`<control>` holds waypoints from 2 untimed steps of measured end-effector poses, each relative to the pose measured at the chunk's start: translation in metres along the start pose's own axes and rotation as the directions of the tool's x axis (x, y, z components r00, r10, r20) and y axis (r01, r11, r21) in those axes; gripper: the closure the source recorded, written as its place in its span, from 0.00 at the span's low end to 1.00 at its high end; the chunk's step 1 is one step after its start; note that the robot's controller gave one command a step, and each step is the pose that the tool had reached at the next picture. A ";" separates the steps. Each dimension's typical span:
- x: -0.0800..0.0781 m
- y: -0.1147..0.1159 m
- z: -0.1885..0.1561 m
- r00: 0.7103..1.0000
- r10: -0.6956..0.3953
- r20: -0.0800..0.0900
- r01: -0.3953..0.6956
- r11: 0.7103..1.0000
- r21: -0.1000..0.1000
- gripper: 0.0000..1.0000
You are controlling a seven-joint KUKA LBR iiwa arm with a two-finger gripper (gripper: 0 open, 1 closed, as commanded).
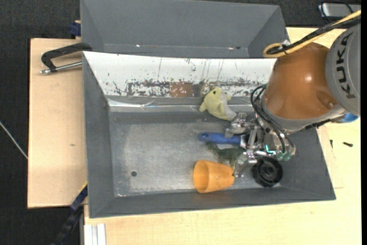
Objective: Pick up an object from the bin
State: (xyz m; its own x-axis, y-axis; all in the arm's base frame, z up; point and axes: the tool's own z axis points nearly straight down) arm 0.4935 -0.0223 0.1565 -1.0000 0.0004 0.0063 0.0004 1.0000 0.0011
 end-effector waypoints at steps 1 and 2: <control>-0.029 0.004 0.052 0.995 -0.100 0.015 0.100 0.995 0.002 0.00; -0.030 0.005 0.052 0.995 -0.101 0.016 0.101 0.995 0.000 1.00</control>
Offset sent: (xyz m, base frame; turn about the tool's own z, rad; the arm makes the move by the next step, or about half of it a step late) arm 0.0398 0.0062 -0.0865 -0.1332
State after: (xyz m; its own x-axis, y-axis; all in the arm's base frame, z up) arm 0.5229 -0.0169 0.1043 -0.9949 -0.1008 -0.0103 -0.1008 0.9949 0.0013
